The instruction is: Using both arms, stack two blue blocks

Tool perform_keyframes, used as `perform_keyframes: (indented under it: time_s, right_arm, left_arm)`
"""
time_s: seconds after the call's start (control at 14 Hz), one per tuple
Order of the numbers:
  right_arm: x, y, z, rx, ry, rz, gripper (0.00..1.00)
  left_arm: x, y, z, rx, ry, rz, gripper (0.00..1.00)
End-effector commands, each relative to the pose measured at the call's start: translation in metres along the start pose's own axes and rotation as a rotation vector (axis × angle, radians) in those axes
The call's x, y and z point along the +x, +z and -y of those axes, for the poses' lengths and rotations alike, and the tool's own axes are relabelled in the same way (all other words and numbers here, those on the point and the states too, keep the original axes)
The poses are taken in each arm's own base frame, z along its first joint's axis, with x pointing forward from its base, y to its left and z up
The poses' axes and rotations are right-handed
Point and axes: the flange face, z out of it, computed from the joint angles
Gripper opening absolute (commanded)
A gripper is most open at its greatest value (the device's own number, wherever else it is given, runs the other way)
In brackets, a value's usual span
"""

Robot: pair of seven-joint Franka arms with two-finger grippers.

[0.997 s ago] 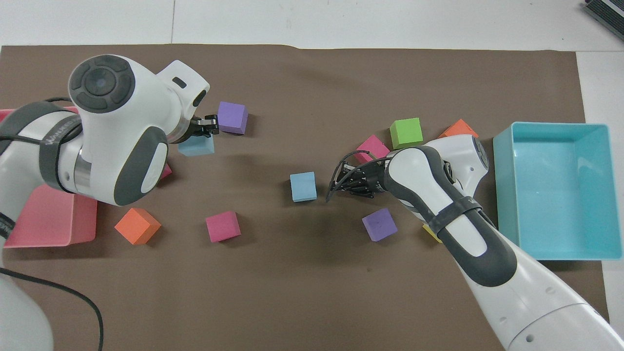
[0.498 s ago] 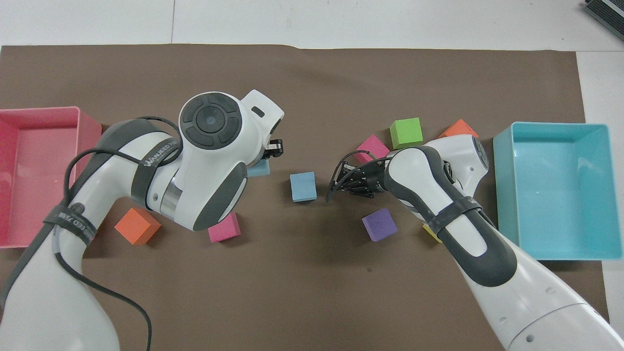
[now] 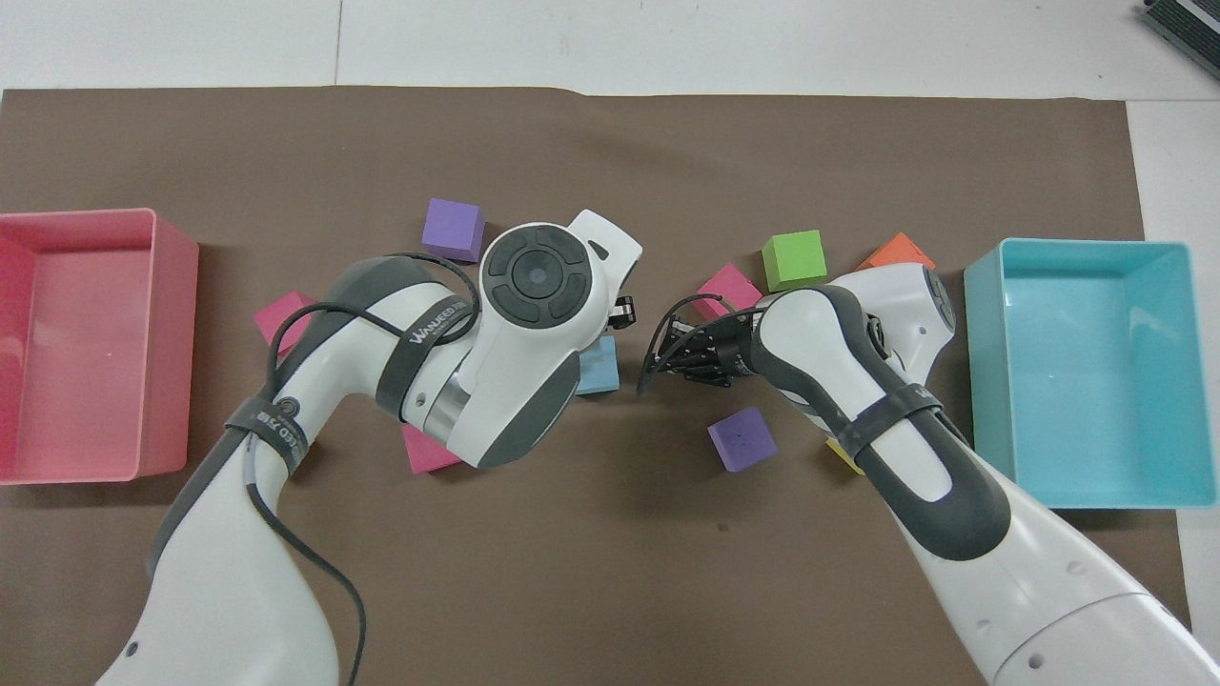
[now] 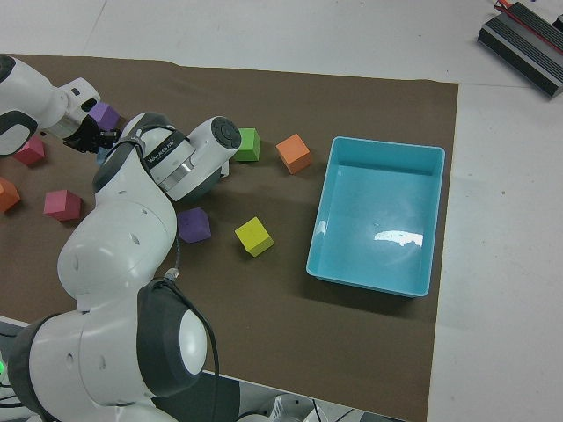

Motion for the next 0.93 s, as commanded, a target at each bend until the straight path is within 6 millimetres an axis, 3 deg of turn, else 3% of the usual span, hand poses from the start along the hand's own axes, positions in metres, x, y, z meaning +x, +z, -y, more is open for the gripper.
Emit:
perform_keyframes:
  time_s: [0.0, 0.07, 0.43, 0.64, 0.85]
  right_arm:
    - [0.001, 0.001, -0.003, 0.027, -0.012, -0.016, 0.0]
    - [0.001, 0.001, -0.003, 0.027, -0.012, -0.016, 0.0]
    - [0.001, 0.001, -0.003, 0.027, -0.012, -0.016, 0.0]
    - [0.001, 0.001, -0.003, 0.027, -0.012, -0.016, 0.0]
    - [0.001, 0.001, -0.003, 0.027, -0.012, -0.016, 0.0]
  left_arm:
    - [-0.011, 0.025, -0.028, 0.013, -0.001, 0.011, 0.31]
    - [-0.019, 0.028, -0.035, 0.017, 0.009, 0.016, 0.31]
    - [-0.014, 0.019, -0.03, 0.017, -0.002, 0.007, 0.32]
    - [-0.012, -0.001, -0.025, 0.008, -0.007, -0.005, 0.32]
    - [-0.016, 0.002, -0.024, 0.014, -0.003, 0.0, 0.32]
